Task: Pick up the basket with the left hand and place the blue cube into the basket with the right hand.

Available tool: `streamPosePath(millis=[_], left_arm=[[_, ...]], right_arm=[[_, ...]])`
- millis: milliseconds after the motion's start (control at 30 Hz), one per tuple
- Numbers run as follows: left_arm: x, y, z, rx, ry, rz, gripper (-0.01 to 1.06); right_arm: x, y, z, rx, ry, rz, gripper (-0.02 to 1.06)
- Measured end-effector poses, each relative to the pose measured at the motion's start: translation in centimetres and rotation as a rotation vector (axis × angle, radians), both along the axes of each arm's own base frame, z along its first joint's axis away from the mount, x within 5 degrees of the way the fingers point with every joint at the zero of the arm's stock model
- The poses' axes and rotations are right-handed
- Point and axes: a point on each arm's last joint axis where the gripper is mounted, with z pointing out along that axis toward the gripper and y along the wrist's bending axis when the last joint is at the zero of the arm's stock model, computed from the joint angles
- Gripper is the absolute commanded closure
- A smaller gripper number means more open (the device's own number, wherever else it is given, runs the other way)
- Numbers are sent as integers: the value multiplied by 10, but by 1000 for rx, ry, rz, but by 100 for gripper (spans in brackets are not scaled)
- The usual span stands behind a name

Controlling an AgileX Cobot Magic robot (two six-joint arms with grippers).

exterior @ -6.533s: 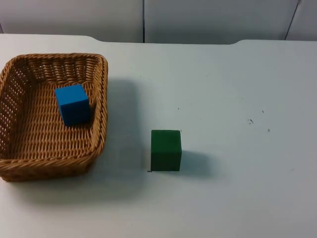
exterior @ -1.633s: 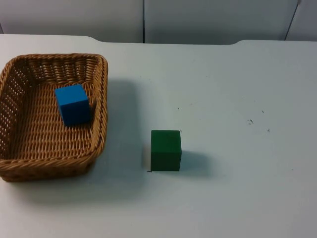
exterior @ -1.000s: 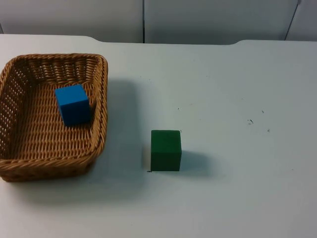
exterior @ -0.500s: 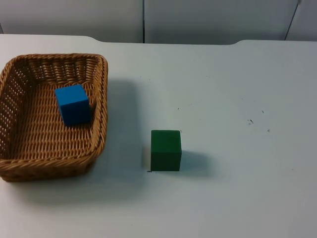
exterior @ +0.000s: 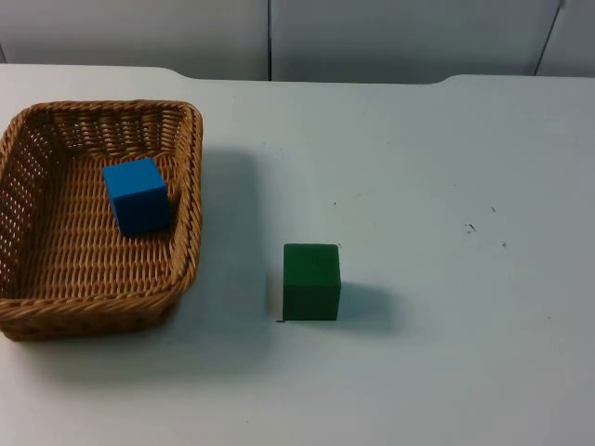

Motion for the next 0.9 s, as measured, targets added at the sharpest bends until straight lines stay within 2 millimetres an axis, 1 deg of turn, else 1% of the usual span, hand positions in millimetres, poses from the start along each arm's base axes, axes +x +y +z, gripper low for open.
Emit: streamPosePath(millis=[33, 167, 200, 267, 300, 333, 467, 500, 567, 633, 667, 800, 833, 900], left_arm=[[0, 0, 0, 0, 0, 0, 0], [0, 0, 0, 0, 0, 0, 0], [0, 0, 0, 0, 0, 0, 0], [0, 0, 0, 0, 0, 0, 0], [0, 0, 0, 0, 0, 0, 0], [0, 0, 0, 0, 0, 0, 0], [0, 0, 0, 0, 0, 0, 0], [0, 0, 0, 0, 0, 0, 0], [0, 0, 0, 0, 0, 0, 0], [0, 0, 0, 0, 0, 0, 0], [0, 0, 0, 0, 0, 0, 0], [0, 0, 0, 0, 0, 0, 0], [0, 0, 0, 0, 0, 0, 0], [0, 0, 0, 0, 0, 0, 0]], right_arm=[[0, 0, 0, 0, 0, 0, 0], [-2, -1, 0, 0, 0, -192, 0], [-2, -1, 0, 0, 0, -192, 0], [-3, -1, 0, -1, -1, -268, 0], [-4, -1, 0, -1, -1, -346, 0], [-4, -1, 0, -1, -1, -346, 0], [-7, -1, 0, -2, -1, -517, 0], [-7, -1, 0, -2, -1, -517, 0], [-7, 0, 0, -2, -1, -586, 0], [-8, 0, 0, 0, -4, -683, 0], [-8, 0, 0, 0, -4, -683, 0], [-10, 1, 0, 0, -4, -801, 0], [-10, 1, 0, 0, -4, -801, 0], [-10, 1, 0, 0, -4, -857, 0]])
